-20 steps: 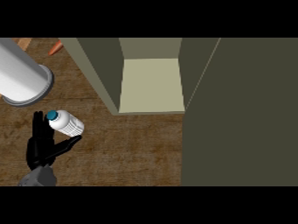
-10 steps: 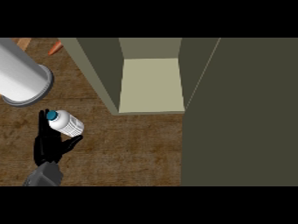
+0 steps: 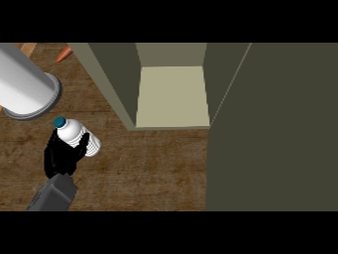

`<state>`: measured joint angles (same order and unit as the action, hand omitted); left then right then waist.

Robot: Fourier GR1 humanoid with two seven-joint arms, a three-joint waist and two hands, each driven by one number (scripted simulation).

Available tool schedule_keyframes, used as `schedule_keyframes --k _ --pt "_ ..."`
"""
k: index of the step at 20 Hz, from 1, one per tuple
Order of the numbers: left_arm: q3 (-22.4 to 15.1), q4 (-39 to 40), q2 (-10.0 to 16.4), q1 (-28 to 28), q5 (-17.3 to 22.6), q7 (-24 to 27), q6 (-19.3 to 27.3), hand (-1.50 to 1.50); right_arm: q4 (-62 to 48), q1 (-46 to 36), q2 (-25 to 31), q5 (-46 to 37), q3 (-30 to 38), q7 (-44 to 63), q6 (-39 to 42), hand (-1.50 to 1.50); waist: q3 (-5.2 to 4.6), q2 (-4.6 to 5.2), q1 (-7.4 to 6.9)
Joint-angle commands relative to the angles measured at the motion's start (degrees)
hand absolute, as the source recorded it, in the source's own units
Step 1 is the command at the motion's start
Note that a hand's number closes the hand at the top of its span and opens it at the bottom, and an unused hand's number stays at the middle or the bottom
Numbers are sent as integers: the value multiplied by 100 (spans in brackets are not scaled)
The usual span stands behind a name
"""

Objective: Pick up the bottled water, place it into the cabinet and close the cabinet

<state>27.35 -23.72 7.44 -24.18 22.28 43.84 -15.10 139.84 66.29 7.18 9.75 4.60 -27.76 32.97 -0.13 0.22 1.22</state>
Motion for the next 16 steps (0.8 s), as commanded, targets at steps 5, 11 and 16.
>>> schedule_keyframes --k 5,11,16 --pt "7 14 -63 -142 -35 634 375 150 837 289 -94 461 50 232 82 -150 4 -16 -7" --pt "-986 -390 -682 119 -782 896 -118 150 809 282 -22 407 37 199 63 -150 10 -40 -75" --pt "-1513 -1142 -733 450 -609 596 -204 150 528 49 25 478 204 171 60 -150 17 -65 -130"
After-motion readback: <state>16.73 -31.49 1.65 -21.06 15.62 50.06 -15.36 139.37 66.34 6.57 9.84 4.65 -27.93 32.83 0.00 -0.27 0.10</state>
